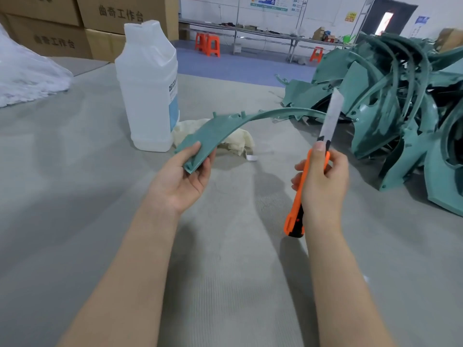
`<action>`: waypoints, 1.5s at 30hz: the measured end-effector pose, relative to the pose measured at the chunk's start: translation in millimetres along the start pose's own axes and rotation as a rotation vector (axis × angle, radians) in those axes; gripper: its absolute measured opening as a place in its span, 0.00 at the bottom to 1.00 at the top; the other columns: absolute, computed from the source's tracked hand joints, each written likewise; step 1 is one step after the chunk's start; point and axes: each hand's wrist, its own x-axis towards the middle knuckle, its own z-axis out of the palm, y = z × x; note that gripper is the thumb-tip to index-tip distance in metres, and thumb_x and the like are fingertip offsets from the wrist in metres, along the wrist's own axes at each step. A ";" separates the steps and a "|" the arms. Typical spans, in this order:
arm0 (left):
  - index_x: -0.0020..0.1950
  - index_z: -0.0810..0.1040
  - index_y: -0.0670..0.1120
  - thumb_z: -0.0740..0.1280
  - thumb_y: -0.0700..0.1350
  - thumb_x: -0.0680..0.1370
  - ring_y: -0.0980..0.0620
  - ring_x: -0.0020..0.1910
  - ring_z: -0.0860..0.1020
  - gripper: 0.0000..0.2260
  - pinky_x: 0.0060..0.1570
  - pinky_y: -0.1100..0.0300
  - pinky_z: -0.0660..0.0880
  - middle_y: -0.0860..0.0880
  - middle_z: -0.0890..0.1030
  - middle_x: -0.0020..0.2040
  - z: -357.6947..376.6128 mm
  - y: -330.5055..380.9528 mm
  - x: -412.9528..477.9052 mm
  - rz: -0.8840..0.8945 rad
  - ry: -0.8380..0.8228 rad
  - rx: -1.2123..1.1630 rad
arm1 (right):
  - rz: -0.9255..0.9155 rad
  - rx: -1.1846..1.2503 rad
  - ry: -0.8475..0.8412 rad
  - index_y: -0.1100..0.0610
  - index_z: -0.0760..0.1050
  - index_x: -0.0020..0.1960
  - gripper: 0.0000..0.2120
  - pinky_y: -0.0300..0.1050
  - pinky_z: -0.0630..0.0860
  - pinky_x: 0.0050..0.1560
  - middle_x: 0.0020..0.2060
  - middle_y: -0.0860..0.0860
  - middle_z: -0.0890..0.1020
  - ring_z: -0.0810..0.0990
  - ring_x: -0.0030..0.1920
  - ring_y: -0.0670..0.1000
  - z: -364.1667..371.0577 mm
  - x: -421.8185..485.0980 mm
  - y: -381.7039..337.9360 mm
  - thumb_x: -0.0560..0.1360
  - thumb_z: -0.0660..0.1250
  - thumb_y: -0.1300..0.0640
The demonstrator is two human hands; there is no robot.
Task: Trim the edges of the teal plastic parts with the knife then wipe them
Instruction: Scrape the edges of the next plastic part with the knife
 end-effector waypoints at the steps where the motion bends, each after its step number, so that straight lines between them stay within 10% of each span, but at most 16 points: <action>1: 0.52 0.77 0.39 0.65 0.38 0.76 0.52 0.36 0.83 0.06 0.30 0.68 0.77 0.44 0.84 0.40 -1.3 1.3 0.6 -0.008 0.012 0.011 | 0.026 0.015 0.009 0.49 0.68 0.49 0.07 0.44 0.73 0.32 0.32 0.45 0.78 0.74 0.25 0.44 -2.0 2.7 1.7 0.81 0.59 0.46; 9: 0.59 0.74 0.41 0.63 0.37 0.79 0.52 0.30 0.82 0.09 0.28 0.65 0.78 0.44 0.83 0.37 -8.0 1.1 7.9 0.007 0.182 0.116 | 0.094 0.040 -0.019 0.43 0.65 0.62 0.10 0.41 0.74 0.31 0.37 0.49 0.80 0.75 0.26 0.46 -5.8 8.0 10.2 0.81 0.59 0.48; 21: 0.56 0.74 0.42 0.63 0.39 0.78 0.57 0.23 0.78 0.07 0.22 0.70 0.70 0.47 0.78 0.36 -14.3 2.5 13.7 0.105 0.318 0.094 | 0.269 0.028 -0.083 0.59 0.73 0.52 0.15 0.39 0.71 0.25 0.35 0.52 0.79 0.73 0.23 0.46 -6.0 9.3 10.5 0.81 0.59 0.46; 28: 0.50 0.76 0.43 0.63 0.39 0.78 0.57 0.23 0.77 0.04 0.21 0.71 0.69 0.48 0.79 0.27 -12.5 3.4 11.5 0.100 0.295 0.089 | 0.258 0.018 -0.111 0.59 0.74 0.51 0.15 0.41 0.72 0.26 0.36 0.52 0.79 0.73 0.26 0.48 -5.4 6.8 8.7 0.81 0.59 0.46; 45: 0.56 0.73 0.39 0.61 0.37 0.79 0.55 0.24 0.79 0.06 0.23 0.69 0.73 0.43 0.78 0.40 -3.2 -5.2 9.9 0.101 0.311 0.125 | 0.059 -0.170 -0.462 0.52 0.76 0.45 0.09 0.45 0.74 0.30 0.32 0.50 0.80 0.74 0.26 0.47 17.8 -21.2 2.6 0.79 0.63 0.48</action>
